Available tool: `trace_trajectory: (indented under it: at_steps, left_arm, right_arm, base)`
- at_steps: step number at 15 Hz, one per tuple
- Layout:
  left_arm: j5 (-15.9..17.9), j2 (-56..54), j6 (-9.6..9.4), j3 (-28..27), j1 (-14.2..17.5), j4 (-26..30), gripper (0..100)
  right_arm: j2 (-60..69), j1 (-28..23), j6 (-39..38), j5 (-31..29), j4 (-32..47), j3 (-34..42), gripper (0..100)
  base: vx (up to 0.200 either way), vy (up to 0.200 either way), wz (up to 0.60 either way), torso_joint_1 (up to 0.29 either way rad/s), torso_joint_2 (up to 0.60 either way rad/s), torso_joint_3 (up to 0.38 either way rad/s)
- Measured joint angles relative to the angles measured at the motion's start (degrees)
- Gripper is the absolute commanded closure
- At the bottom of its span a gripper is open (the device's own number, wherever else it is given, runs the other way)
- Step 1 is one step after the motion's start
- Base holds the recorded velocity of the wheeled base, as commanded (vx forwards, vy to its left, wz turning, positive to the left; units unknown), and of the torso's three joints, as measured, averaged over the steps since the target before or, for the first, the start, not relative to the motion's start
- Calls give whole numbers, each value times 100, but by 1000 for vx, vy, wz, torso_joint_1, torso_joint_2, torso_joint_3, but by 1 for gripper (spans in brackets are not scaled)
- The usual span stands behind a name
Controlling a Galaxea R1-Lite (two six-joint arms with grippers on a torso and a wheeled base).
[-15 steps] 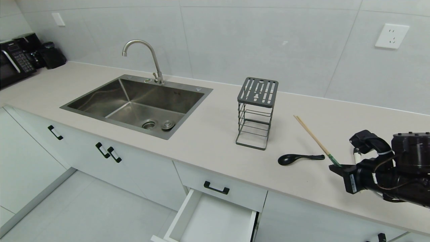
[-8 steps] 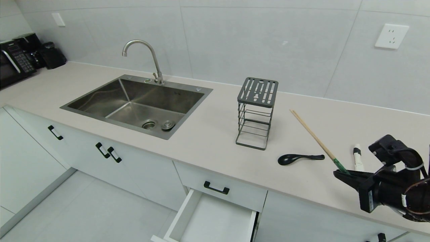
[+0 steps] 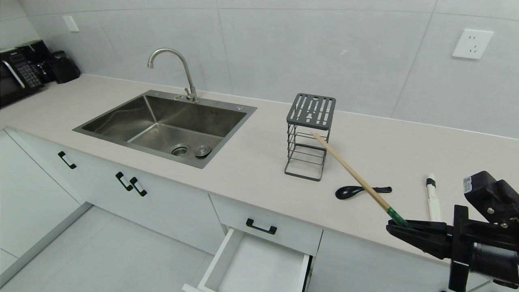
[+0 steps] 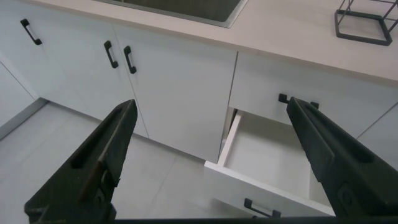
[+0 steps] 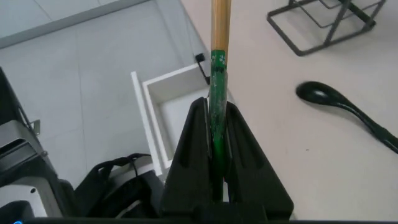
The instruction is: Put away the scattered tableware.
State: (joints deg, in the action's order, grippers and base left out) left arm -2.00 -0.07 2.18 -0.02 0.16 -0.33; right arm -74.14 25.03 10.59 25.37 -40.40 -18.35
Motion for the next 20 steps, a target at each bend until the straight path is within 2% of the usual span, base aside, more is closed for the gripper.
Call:
trace_trajectory:
  at_steps: [10,14,20]
  left_arm:
    - [0,0,0,2,0,0,0]
    - [0,0,-2,2,0,0,0]
    - [0,5,-2,0,0,0,0]
  right_arm:
    - [-907,1312,65,0,48,-538,100]
    - [-1252,1624,56,-246,46,-549,100]
    - [-2031,2263,32,-578,52,-1236,100]
  base:
    - [0,0,0,0,0,0]
    - [0,0,0,0,0,0]
    - [0,0,0,0,0,0]
